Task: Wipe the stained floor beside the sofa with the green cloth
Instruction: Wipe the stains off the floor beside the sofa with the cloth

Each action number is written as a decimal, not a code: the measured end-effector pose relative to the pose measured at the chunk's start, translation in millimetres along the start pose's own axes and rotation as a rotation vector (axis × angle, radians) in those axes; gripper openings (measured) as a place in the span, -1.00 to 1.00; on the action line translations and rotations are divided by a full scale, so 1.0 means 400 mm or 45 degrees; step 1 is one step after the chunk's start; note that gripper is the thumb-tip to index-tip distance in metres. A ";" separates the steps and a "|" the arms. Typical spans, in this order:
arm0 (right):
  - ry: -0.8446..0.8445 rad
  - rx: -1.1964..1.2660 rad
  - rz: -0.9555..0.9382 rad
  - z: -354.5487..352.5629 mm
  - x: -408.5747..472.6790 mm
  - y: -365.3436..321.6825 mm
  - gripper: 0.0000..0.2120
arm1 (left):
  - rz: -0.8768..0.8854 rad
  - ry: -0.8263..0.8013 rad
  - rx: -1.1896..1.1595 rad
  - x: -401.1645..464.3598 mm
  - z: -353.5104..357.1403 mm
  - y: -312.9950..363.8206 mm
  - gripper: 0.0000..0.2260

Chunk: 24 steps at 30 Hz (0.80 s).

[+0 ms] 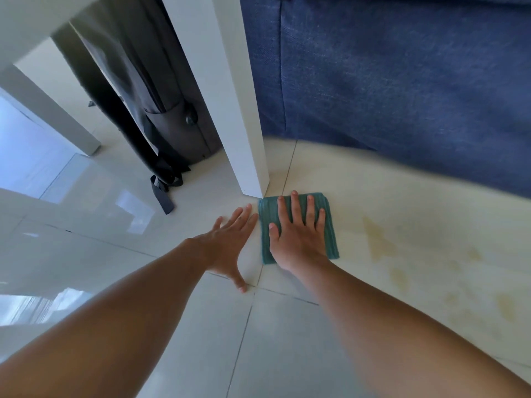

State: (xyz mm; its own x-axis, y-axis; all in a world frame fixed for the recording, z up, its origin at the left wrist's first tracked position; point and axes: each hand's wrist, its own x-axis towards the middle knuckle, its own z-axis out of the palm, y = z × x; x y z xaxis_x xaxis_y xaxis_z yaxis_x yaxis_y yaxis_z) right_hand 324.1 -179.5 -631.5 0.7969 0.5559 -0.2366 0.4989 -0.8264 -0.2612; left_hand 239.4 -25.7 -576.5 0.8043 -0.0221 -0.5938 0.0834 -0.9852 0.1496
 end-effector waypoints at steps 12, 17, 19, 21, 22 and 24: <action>0.002 -0.004 -0.086 -0.006 0.008 0.065 -0.33 | 0.023 0.023 0.012 0.005 -0.009 0.012 0.39; -0.014 0.000 -0.080 -0.019 -0.007 0.101 -0.33 | 0.061 0.014 0.041 0.023 -0.029 0.052 0.36; 0.005 0.021 -0.060 -0.014 -0.038 0.112 -0.33 | 0.069 0.009 0.039 0.031 -0.035 0.059 0.35; 0.054 0.030 -0.030 -0.001 -0.090 0.130 -0.34 | 0.080 0.005 0.028 0.037 -0.035 0.060 0.33; 0.084 0.031 -0.014 0.006 -0.122 0.140 -0.34 | 0.085 -0.003 0.028 0.040 -0.034 0.062 0.32; 0.128 0.030 0.009 0.021 -0.184 0.157 -0.35 | 0.086 -0.029 0.050 0.043 -0.030 0.064 0.30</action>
State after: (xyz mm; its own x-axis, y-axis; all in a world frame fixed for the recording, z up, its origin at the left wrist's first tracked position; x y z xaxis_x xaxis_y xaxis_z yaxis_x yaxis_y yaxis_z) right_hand 293.9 -271.4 -638.2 0.8311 0.5373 -0.1437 0.4860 -0.8272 -0.2821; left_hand 262.5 -49.3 -573.4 0.7939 -0.0924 -0.6010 0.0057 -0.9872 0.1592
